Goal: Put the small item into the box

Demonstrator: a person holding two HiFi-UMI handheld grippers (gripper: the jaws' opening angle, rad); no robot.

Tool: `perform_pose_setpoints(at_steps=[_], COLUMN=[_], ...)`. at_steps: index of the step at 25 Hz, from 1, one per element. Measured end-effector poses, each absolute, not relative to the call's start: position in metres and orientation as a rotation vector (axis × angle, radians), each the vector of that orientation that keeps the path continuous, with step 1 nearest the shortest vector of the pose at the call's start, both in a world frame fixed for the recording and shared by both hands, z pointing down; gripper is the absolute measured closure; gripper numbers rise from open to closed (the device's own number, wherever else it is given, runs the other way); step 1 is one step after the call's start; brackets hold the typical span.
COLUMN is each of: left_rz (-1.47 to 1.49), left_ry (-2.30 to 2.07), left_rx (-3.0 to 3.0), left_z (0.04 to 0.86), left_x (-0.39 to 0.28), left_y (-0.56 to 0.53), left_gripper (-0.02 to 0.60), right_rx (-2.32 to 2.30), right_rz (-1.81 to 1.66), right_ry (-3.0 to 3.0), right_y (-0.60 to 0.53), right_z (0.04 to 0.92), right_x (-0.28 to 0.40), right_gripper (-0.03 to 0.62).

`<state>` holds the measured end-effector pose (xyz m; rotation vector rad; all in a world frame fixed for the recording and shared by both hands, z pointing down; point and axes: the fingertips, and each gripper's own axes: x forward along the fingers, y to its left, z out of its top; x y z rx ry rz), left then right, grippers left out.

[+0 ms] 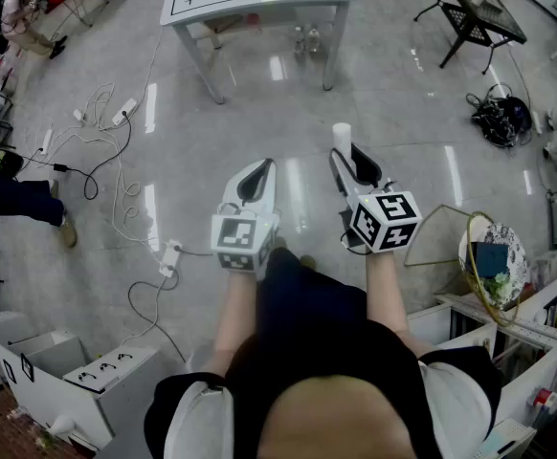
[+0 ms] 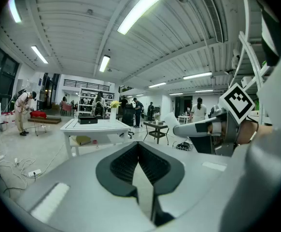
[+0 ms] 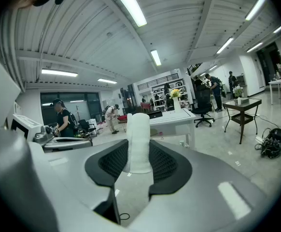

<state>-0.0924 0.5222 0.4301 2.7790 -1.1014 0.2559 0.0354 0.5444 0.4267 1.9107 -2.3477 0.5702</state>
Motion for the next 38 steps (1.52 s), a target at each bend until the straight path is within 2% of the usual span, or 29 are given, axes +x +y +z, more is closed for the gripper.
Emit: perform_pose_setpoints(at_steps=[13, 38], left_rz=[0.228, 0.225], left_ry=[-1.179, -1.184], left_rx=[2.767, 2.739], left_z=[0.41, 0.422], left_x=[-0.117, -0.097], left_y=[0.531, 0.49], left_gripper=[0.572, 0.572], right_rx=[1.858, 1.859], right_rz=[0.502, 0.483], right_ry=[-2.416, -2.395], right_y=[0.553, 0.519], right_z=[0.395, 0.404], right_x=[0.009, 0.034], right_gripper=[0.457, 0.457])
